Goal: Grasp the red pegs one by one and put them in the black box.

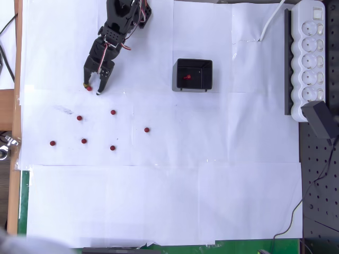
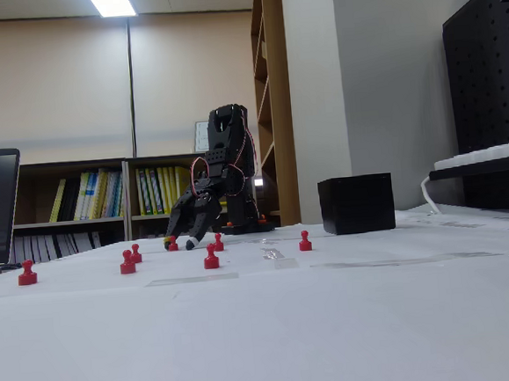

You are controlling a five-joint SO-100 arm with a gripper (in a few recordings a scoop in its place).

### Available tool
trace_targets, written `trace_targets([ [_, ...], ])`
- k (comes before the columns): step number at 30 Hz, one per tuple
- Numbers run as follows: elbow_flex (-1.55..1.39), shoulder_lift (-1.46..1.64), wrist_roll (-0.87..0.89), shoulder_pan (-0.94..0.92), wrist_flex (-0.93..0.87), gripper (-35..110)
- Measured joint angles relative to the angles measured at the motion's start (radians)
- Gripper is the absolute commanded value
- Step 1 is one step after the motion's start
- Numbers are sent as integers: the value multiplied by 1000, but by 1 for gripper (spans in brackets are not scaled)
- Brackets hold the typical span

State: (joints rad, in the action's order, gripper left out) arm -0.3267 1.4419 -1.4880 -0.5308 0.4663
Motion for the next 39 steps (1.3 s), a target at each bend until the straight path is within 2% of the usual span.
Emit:
trace_targets([
  [10, 0, 5, -9, 0, 0, 0],
  [19, 0, -5, -25, 0, -5, 0],
  [24, -21, -58, -15, 0, -80, 0],
  [27, -38, -127, -5, 0, -206, 0],
  [30, -91, -225, -32, 18, -417, 0],
  [39, -699, -380, -310, 273, -1427, 0],
])
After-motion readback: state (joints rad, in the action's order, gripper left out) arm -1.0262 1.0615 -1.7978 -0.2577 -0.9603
